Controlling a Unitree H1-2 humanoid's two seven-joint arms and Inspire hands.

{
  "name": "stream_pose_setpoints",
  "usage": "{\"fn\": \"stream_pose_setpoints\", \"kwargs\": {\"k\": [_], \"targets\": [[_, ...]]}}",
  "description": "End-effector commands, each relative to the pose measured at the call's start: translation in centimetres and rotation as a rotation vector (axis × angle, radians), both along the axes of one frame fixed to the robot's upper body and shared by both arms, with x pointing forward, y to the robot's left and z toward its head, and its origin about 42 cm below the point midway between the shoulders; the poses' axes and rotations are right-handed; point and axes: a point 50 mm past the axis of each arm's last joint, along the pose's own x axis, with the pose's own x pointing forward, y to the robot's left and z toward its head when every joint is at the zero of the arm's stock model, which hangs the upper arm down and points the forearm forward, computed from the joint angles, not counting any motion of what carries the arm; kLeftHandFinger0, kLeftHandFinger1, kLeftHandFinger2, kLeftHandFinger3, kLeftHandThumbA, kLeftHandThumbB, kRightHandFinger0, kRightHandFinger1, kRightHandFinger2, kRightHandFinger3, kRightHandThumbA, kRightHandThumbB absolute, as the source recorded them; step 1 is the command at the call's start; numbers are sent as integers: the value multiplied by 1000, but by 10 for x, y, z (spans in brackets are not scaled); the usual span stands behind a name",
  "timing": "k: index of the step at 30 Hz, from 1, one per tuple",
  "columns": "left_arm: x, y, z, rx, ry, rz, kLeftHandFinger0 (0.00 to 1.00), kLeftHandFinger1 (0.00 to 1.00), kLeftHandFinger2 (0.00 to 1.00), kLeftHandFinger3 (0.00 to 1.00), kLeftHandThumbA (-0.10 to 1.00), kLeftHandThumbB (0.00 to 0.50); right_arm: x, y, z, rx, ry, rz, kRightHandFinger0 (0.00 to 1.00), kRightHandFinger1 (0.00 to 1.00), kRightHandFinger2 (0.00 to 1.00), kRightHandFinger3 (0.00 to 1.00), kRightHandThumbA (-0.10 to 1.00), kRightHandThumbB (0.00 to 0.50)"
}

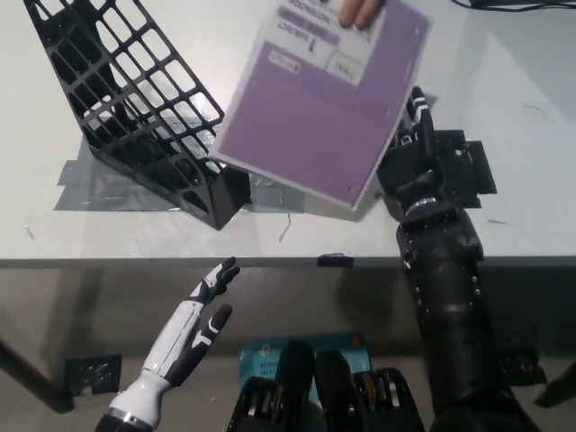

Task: A shelf with a book inside it is placed on the center of the desk infront of the robot. The robot uses its right hand to grab the book, take it out and hand it to a person.

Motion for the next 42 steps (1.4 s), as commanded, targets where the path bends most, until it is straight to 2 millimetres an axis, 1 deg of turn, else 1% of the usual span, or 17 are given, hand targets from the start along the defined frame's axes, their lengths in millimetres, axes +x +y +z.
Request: {"fn": "stream_pose_setpoints", "kwargs": {"k": [1,7,12,13,14,16,19,22,25,27,30,31,32,37,39,41,42], "targets": [[6,0,17,19,-59,-2,1000,1000,1000,1000,1000,358,-4,-10,65,-206,-338,-10,1000,1000,1000,1000,719,500],[8,0,18,19,-58,-6,1000,1000,1000,1000,1000,367,-27,-31,99,-333,-482,-76,1000,1000,1000,1000,769,485],[11,1,21,24,-66,-7,1000,1000,1000,1000,1000,358,-71,-53,130,-469,-614,-148,1000,1000,1000,1000,824,488],[11,1,21,23,-67,-8,1000,1000,1000,1000,1000,356,-77,-54,132,-489,-625,-151,1000,1000,1000,1000,849,493],[12,1,21,23,-71,-8,1000,1000,1000,1000,1000,353,-91,-57,135,-555,-648,-160,1000,1000,1000,1000,939,487],[12,0,22,24,-76,-8,1000,1000,1000,1000,1000,340,-122,-62,135,-684,-688,-175,1000,1000,1000,1000,960,465],[13,1,23,30,-75,-7,1000,1000,1000,1000,1000,334,-147,-64,128,-730,-714,-156,1000,1000,1000,1000,900,453],[10,4,20,26,-80,-6,1000,1000,1000,1000,1000,324,-179,-61,108,-780,-736,-112,1000,1000,1000,1000,852,418],[6,5,14,14,-65,1,1000,1000,1000,1000,1000,333,-203,-59,83,-845,-728,-55,1000,1000,1000,1000,807,437],[4,5,11,4,-59,1,1000,1000,1000,1000,1000,332,-214,-58,63,-940,-707,-40,1000,1000,1000,1000,852,480],[-1,5,6,-17,-39,6,1000,1000,1000,1000,1000,338,-228,-57,34,-1052,-655,-6,1000,1000,1000,1000,896,455],[-1,5,6,-17,-39,6,1000,1000,1000,1000,1000,338,-228,-57,34,-1052,-655,-6,1000,1000,1000,1000,896,455],[-7,4,-1,-27,-20,6,1000,1000,1000,1000,1000,351,-239,-59,4,-1076,-589,42,1000,1000,1000,1000,902,424],[-18,4,-11,-45,15,13,1000,1000,1000,1000,1000,361,-248,-61,-44,-1085,-480,130,1000,1000,1000,1000,878,410],[-20,4,-14,-47,18,16,1000,1000,1000,1000,1000,357,-248,-62,-56,-1086,-457,153,1000,1000,1000,1000,872,386],[-23,4,-16,-49,16,19,1000,1000,1000,1000,1000,358,-246,-61,-66,-1107,-443,173,1000,1000,1000,1000,879,387],[-25,5,-17,-51,17,24,1000,1000,1000,1000,1000,360,-245,-60,-71,-1142,-431,191,1000,1000,1000,1000,923,409]]}}
